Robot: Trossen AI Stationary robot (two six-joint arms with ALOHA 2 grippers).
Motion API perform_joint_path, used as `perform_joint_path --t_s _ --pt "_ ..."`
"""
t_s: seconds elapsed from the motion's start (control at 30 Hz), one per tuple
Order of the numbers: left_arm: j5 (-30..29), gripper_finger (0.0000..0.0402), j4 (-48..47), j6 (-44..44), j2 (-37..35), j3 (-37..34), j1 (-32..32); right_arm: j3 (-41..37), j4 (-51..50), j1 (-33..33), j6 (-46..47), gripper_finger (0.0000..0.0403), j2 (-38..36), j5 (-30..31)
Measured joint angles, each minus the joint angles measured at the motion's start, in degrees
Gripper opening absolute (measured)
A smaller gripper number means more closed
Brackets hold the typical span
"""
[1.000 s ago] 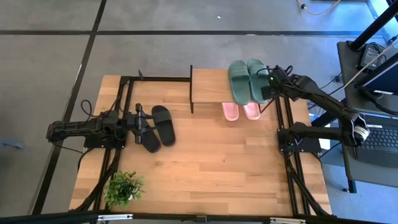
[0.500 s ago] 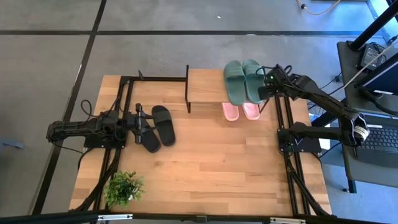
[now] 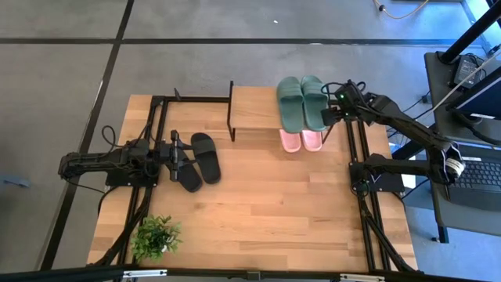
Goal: Pick and place slides into the shelf
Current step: Adjust the shelf
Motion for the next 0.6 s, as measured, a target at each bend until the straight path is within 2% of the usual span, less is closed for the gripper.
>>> perform_joint_path --t_s 0.6 --pt "0.00 0.0204 0.01 -0.04 0.01 0.00 0.00 0.00 2.03 2.36 -1.24 0.0215 -0.04 -0.45"
